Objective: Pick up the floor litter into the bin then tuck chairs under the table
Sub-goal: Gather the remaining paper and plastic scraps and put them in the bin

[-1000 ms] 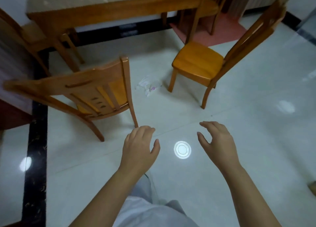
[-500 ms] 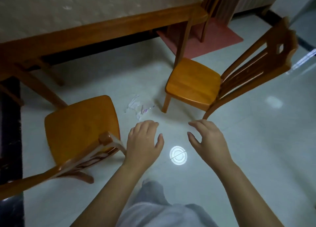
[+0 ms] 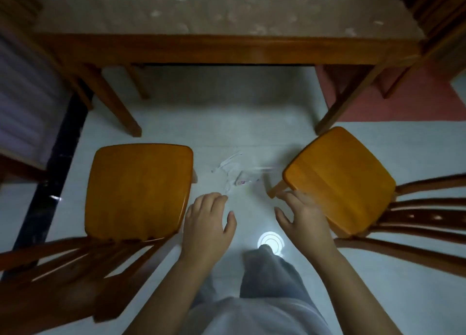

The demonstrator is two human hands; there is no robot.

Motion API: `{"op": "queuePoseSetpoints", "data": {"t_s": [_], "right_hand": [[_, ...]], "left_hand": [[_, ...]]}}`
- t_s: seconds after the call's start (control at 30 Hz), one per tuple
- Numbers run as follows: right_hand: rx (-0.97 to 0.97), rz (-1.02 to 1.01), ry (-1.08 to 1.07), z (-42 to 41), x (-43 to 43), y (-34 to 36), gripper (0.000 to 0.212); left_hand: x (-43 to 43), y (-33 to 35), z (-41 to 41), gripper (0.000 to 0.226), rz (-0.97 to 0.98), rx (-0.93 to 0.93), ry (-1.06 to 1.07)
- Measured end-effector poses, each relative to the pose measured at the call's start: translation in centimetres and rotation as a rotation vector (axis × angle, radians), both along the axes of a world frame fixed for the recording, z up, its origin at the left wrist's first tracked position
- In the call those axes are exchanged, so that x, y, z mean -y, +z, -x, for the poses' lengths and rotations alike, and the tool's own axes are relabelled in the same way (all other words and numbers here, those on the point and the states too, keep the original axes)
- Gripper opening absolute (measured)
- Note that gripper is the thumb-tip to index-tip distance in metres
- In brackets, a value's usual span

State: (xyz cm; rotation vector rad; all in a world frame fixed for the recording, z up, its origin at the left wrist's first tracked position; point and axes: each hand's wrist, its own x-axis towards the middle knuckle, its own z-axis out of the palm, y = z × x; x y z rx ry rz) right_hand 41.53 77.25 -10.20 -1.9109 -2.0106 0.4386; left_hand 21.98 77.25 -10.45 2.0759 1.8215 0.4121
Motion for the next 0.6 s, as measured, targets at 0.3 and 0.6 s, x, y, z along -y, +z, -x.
{"op": "queuePoseSetpoints", "data": {"t_s": [0.3, 0.6], "right_hand": [[-0.037, 0.176, 0.285, -4.3, -15.6, -7.7, 0.029], [-0.115, 0.289, 0.179, -2.5, -22.6, -27.0, 0.035]], "left_hand": [[-8.9, -8.2, -4.9, 0.043, 0.174, 0.055, 0.377], [-18.8, -26.8, -4.1, 0.039, 0.199, 0.116, 0.467]]}}
